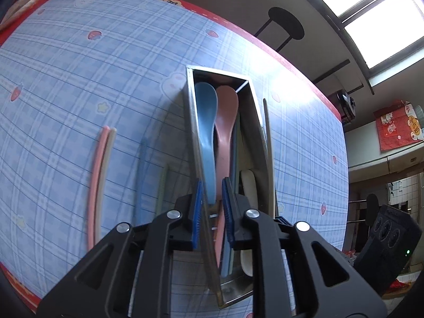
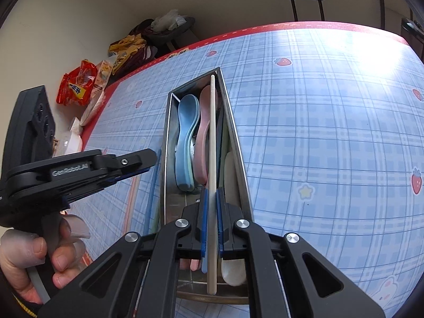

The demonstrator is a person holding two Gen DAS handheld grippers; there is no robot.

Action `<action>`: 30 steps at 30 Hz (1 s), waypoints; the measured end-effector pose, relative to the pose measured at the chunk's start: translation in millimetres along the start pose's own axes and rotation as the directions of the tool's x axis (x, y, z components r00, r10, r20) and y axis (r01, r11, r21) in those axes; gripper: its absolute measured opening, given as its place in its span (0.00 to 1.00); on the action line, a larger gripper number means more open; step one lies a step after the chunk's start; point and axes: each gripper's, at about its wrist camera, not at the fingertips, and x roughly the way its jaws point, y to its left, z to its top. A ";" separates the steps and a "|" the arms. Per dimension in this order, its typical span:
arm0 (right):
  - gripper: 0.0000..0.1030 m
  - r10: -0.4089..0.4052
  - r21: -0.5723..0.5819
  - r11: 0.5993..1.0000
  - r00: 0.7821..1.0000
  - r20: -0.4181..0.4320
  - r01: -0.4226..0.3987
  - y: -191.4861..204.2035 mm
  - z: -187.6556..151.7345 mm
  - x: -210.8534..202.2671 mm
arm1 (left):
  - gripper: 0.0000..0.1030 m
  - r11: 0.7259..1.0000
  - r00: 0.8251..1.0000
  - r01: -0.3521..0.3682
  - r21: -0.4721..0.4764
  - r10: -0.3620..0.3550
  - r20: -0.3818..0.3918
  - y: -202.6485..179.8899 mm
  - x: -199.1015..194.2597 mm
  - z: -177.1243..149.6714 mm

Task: Organize utensils
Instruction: 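Open the right tool to release the beige chopstick while the left tool withdraws, then move both open tools over the remaining chopsticks on the cloth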

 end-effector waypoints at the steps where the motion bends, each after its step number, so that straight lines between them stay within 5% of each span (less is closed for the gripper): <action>1: 0.09 -0.019 0.008 1.000 1.000 -0.010 0.019 1.9 1.6 4.6 | 0.24 1.000 1.000 -0.005 -0.002 0.005 0.008 4.1 -4.4 0.8; 6: 0.37 -0.019 -0.016 1.000 0.999 0.025 0.020 17.2 5.4 -0.8 | 0.28 0.999 0.997 -0.048 0.005 0.047 0.053 34.0 -27.9 -0.2; 15: 0.37 0.015 -0.166 0.986 0.995 0.094 0.001 58.0 -11.2 -23.1 | 0.28 0.991 0.991 -0.103 0.082 0.095 0.090 85.2 -66.6 -22.8; 23: 0.33 0.016 -0.204 0.979 0.998 0.059 -0.003 85.5 -51.5 -18.1 | 0.27 0.968 0.994 -0.095 0.231 0.079 0.080 101.2 -75.9 -52.6; 30: 0.14 -0.034 -0.186 0.982 0.999 0.031 0.039 102.3 -75.3 -4.9 | 0.27 0.942 0.997 -0.044 0.332 0.021 0.075 108.9 -84.9 -67.1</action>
